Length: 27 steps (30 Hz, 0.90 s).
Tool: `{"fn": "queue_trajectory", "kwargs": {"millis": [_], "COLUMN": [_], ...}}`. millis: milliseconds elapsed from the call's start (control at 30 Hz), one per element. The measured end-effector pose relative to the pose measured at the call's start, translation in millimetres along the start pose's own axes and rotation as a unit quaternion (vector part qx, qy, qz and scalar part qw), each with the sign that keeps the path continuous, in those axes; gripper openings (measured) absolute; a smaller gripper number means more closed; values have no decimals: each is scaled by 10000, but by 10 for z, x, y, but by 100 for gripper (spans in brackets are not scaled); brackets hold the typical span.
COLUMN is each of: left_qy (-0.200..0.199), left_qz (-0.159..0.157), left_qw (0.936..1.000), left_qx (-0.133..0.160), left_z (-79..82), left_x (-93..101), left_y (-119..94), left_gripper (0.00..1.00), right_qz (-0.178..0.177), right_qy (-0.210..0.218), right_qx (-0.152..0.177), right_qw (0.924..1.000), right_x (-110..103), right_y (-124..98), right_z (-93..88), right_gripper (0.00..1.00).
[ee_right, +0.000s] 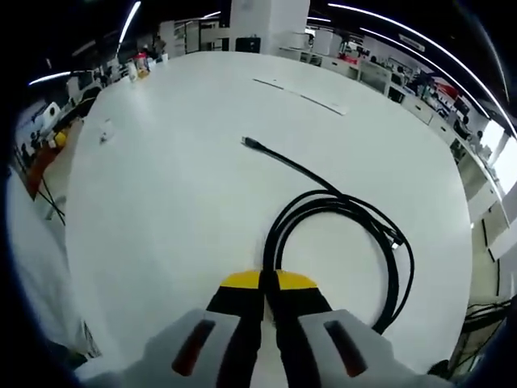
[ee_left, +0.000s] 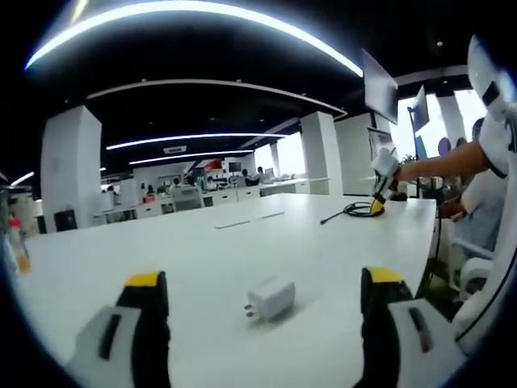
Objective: Plug the desk Type‑C cable into the charger adapter.
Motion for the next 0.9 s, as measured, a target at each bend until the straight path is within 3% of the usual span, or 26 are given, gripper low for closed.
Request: {"fn": "queue_trajectory", "kwargs": {"millis": [900], "left_qy": [-41], "left_qz": [-25], "left_qw": [10000], "left_qx": [-10], "left_z": [-16], "left_x": [14], "left_y": [11], "left_gripper": [100], "right_qz": [427], "right_qy": [-71], "right_qx": [-43], "right_qw": [9991], "right_x": [-514], "right_y": [-28], "right_z": [-114], "right_gripper": [2]}}
Point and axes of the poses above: the point that each gripper's makers call its tool centre point, and the gripper's own axes: y roughly forward along the fingers, x roughly to its right, z roughly out of its top, the point moved 3 cm from there along -y, roughly backward along the fingers, and after that the axes turned 8 degrees about z, right-handed, at the moved point
